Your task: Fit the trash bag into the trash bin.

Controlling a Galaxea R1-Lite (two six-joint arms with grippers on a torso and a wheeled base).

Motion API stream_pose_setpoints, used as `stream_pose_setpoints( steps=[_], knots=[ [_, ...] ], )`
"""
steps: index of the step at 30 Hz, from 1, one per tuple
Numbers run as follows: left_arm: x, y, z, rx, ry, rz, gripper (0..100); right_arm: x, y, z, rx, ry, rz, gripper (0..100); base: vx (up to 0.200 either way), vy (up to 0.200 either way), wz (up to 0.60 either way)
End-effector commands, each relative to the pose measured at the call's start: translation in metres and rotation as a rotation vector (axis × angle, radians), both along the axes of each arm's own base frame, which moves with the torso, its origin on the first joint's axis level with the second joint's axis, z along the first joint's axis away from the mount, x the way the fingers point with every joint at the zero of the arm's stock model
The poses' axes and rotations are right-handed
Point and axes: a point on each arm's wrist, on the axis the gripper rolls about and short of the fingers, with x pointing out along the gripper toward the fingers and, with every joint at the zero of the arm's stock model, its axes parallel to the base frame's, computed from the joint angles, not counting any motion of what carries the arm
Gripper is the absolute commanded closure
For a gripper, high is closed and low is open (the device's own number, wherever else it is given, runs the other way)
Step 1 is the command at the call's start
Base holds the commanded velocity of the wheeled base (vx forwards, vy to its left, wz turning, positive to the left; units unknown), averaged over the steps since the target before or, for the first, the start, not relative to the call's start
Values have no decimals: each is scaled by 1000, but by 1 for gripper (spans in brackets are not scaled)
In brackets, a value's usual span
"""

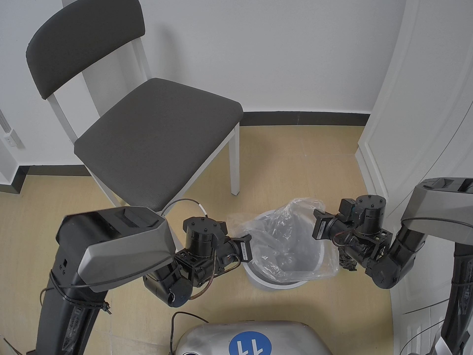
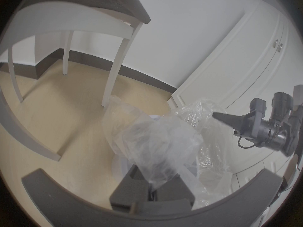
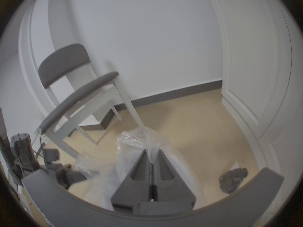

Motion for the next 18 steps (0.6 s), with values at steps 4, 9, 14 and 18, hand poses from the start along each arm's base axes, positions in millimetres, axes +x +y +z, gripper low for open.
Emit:
stream_pose_setpoints(
  steps=[4, 9, 14, 18],
  knots=[
    [-4, 38, 42, 150, 76, 4, 100, -8, -41, 49, -40, 64, -95, 100, 0, 0, 0],
    [-6, 40, 47, 179, 120, 0, 100, -14, -50, 58, -87, 74, -104, 100, 0, 0, 0],
    [-7, 42, 43, 203, 140, -3, 100, -26, -67, 66, -184, 100, -117, 100, 0, 0, 0],
    [-7, 47, 41, 252, 154, -12, 100, -33, -69, 65, -229, 137, -107, 100, 0, 0, 0]
  ],
)
